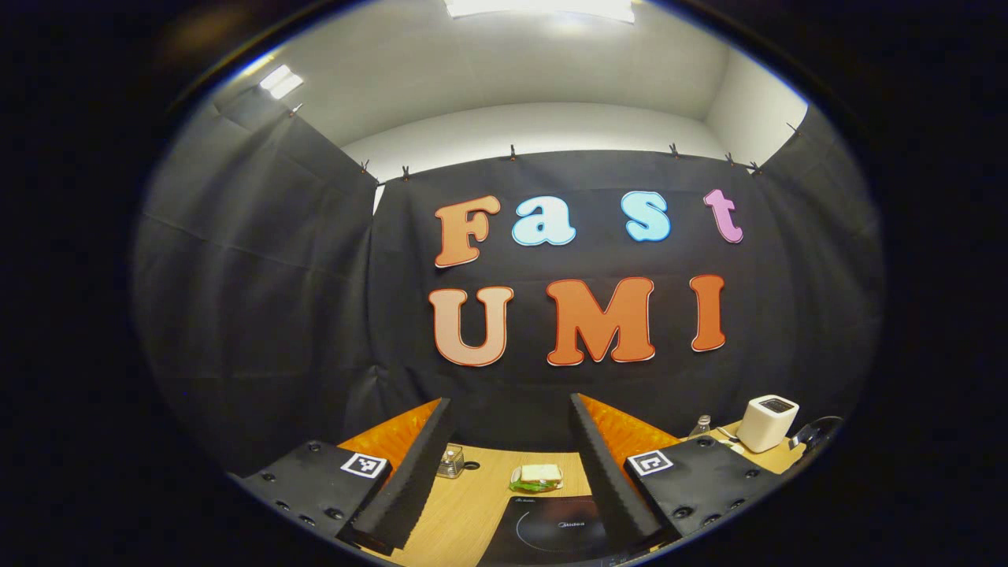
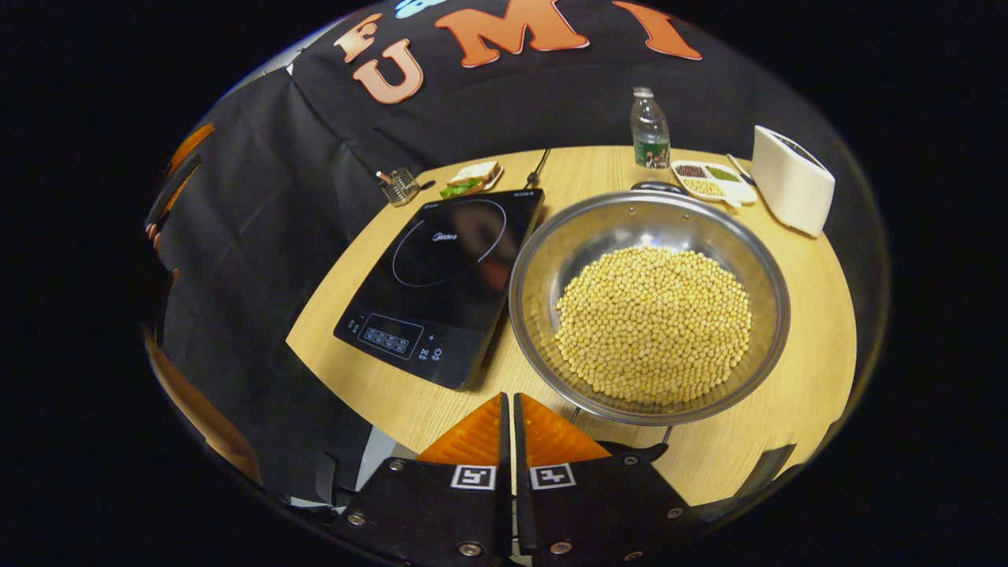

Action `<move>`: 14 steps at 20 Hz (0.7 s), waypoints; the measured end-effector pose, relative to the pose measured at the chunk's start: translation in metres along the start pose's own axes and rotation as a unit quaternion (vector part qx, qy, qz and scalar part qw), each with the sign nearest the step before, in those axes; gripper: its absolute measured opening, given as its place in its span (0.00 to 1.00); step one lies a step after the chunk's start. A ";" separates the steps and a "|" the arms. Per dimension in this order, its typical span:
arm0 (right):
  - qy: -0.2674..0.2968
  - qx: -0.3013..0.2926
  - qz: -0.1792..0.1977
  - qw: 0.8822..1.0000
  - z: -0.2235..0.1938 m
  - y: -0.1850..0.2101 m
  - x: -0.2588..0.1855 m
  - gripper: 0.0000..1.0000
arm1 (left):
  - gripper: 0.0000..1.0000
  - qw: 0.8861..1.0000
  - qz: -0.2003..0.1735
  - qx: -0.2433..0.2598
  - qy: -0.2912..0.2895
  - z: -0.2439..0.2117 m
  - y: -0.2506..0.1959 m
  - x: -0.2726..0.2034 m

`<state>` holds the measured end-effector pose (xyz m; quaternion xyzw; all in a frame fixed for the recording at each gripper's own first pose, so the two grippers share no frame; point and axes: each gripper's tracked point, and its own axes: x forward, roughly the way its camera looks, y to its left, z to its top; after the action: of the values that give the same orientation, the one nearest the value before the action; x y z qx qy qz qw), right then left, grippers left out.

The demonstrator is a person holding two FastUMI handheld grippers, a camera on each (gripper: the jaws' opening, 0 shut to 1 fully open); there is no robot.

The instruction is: First push the handle of the pot to place it horizontally, then grasp the pot with both hands and set it on the induction cooktop.

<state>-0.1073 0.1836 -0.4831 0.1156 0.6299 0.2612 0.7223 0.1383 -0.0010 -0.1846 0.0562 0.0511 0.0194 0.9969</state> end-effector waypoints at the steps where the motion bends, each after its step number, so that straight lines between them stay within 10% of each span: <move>1: 0.007 0.001 -0.005 1.000 -0.001 -0.002 0.006 0.02 | 0.93 1.000 0.000 0.001 0.002 -0.003 0.001 0.001; 14: 0.066 0.101 0.010 0.993 -0.017 -0.030 0.038 0.00 | 0.93 0.999 -0.014 0.019 0.026 -0.020 -0.016 0.018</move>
<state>-0.1146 0.1760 -0.5335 0.1767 0.6977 0.2108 0.6614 0.1542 -0.0141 -0.2080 0.0742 0.0782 0.0059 0.9942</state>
